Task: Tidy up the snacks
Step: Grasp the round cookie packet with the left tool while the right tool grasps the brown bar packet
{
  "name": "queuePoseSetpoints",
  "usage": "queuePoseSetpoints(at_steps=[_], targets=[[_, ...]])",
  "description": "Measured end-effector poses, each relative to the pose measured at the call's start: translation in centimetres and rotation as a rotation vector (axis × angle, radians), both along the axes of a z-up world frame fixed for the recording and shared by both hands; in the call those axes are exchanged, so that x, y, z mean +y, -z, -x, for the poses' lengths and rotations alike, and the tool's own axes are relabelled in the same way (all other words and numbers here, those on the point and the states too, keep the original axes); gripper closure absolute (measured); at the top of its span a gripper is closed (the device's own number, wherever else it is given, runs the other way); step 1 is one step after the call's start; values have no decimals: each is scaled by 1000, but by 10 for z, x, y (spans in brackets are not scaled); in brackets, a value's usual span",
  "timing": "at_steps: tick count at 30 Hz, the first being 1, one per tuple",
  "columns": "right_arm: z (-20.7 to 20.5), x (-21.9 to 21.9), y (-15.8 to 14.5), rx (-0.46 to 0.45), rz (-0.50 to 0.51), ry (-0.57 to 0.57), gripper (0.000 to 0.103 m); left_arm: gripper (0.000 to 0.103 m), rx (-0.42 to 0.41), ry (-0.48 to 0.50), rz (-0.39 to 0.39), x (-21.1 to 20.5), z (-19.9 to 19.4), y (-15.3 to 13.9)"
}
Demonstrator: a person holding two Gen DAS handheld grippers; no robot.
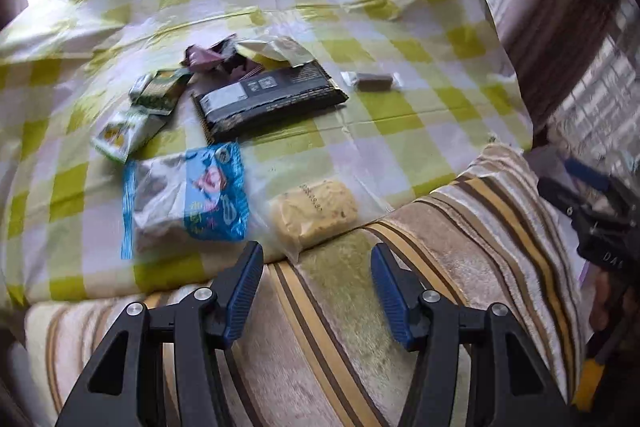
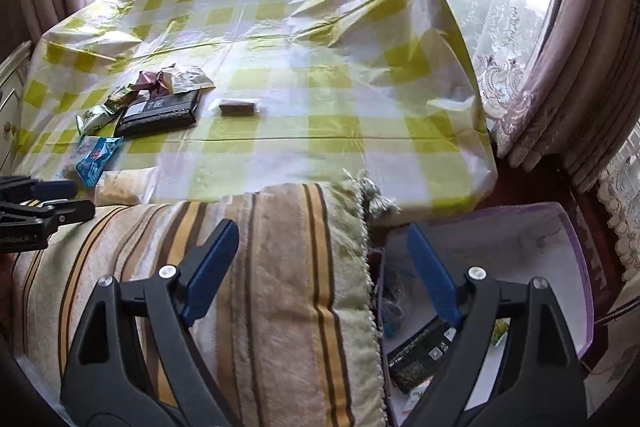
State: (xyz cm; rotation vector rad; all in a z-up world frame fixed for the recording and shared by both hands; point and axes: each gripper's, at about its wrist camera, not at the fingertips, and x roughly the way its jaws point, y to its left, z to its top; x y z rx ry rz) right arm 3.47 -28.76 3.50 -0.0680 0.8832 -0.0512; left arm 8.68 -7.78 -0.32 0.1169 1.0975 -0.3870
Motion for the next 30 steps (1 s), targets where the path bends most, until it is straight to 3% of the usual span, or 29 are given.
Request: queuePoseSetpoints(at_steps=[4, 8, 12, 15, 19, 30], targets=[[-17, 18, 1, 15, 12, -58, 14, 46, 4, 179, -177, -19, -21, 10], [-39, 28, 8, 47, 20, -104, 14, 46, 40, 315, -211, -26, -34, 22], [-59, 33, 14, 59, 33, -123, 14, 49, 61, 348, -223, -27, -47, 31], [-76, 36, 18, 67, 32, -130, 14, 65, 55, 316, -180, -26, -56, 29], [-101, 39, 21, 80, 20, -130, 14, 66, 56, 261, -134, -26, -70, 29], [-152, 55, 36, 128, 5, -127, 14, 66, 90, -27, 77, 1, -94, 22]])
